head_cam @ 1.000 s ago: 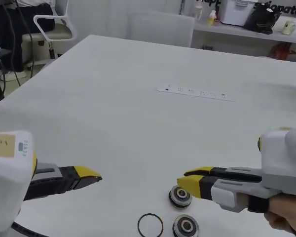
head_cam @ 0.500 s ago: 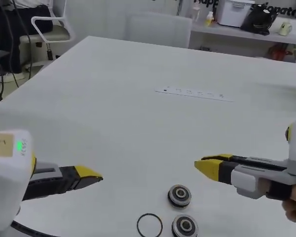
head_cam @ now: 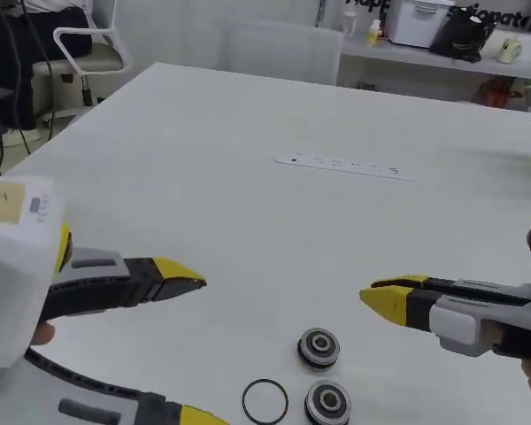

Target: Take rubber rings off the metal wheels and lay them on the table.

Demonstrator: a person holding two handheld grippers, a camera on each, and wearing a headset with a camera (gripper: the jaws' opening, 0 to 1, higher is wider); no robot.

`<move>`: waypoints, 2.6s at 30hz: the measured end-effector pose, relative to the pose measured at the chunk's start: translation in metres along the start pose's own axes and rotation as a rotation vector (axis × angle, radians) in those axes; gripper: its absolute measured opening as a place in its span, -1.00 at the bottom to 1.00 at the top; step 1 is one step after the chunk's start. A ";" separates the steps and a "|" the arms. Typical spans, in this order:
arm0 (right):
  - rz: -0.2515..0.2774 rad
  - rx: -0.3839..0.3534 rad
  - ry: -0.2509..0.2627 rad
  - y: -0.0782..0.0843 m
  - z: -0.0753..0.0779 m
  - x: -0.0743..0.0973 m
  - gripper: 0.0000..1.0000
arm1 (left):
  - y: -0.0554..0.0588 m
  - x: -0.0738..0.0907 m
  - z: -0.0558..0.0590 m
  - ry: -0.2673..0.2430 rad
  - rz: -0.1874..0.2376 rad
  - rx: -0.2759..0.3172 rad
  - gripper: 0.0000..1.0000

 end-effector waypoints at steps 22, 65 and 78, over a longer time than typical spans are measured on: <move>-0.243 0.119 -0.140 0.054 -0.006 -0.005 -0.71 | -0.042 -0.048 -0.001 0.128 -0.002 -0.141 0.40; -0.429 0.204 -0.250 0.092 -0.020 -0.016 -0.62 | 0.033 -0.129 -0.020 0.175 -0.049 -0.008 -0.31; -0.434 0.226 -0.251 0.094 -0.021 -0.019 -0.62 | 0.053 -0.138 -0.004 0.235 -0.140 -0.056 -0.47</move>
Point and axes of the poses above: the centre of the closed fingertips' face, and the gripper's own axes: x roughly backward along the fingers, z roughly to its right, y roughly out of its underside, the point moved 5 cm from there along x, roughly backward along the fingers, and after that the axes turned 5 degrees about x, right-handed, at the moved point
